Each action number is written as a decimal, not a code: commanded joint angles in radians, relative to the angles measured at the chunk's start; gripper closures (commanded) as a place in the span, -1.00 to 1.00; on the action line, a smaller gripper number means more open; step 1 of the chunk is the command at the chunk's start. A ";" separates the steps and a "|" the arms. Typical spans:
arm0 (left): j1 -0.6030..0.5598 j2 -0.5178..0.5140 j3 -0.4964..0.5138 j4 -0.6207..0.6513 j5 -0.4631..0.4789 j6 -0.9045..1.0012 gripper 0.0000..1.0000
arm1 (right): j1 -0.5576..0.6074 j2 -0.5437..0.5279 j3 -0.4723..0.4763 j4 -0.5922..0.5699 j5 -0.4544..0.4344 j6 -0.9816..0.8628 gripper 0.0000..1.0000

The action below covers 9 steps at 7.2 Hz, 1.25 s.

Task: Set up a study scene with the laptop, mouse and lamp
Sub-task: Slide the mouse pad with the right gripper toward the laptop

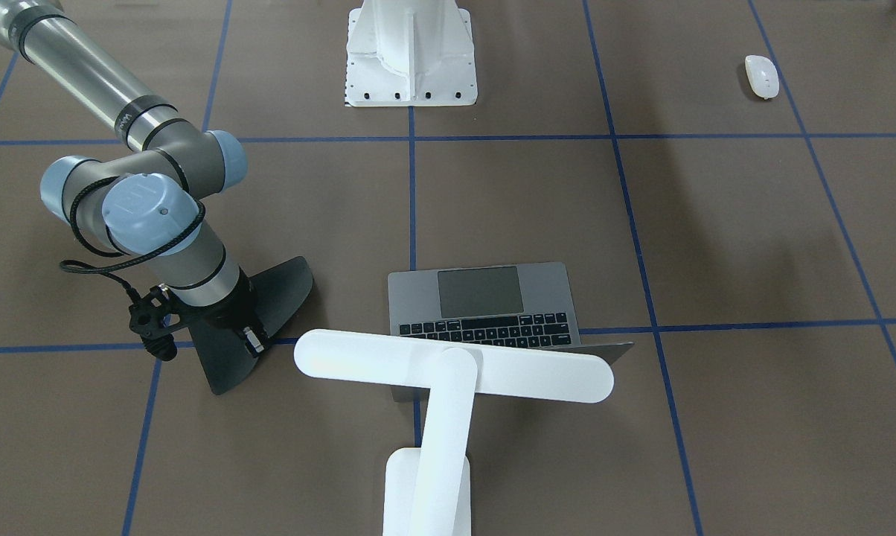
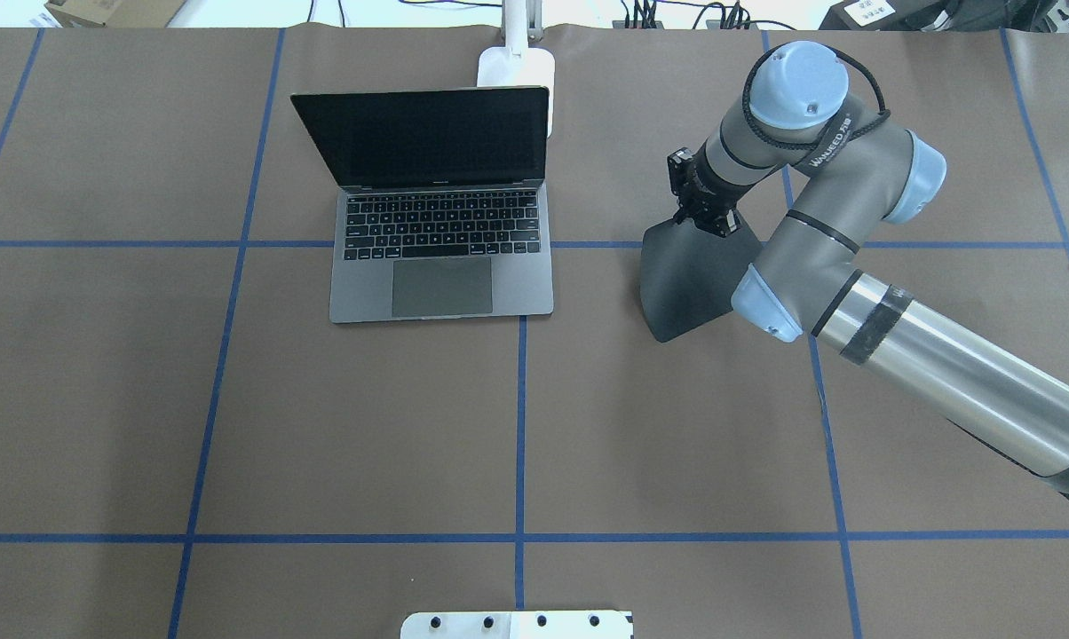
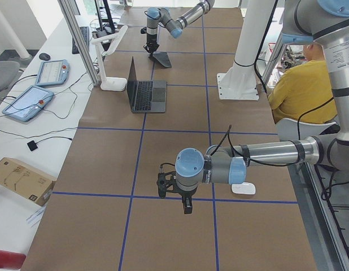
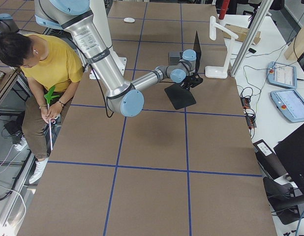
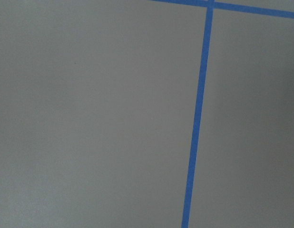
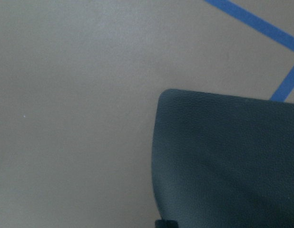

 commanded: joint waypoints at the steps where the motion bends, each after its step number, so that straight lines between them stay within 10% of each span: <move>1: 0.000 0.000 0.006 0.000 0.001 0.000 -1.00 | -0.023 0.076 -0.057 -0.009 -0.014 0.146 1.00; 8: 0.000 0.000 0.011 0.000 0.001 0.000 -1.00 | -0.025 0.082 -0.096 -0.034 -0.051 0.241 1.00; 9: 0.000 0.000 0.011 0.000 0.001 0.000 -1.00 | -0.025 0.079 -0.096 -0.032 -0.054 0.239 0.74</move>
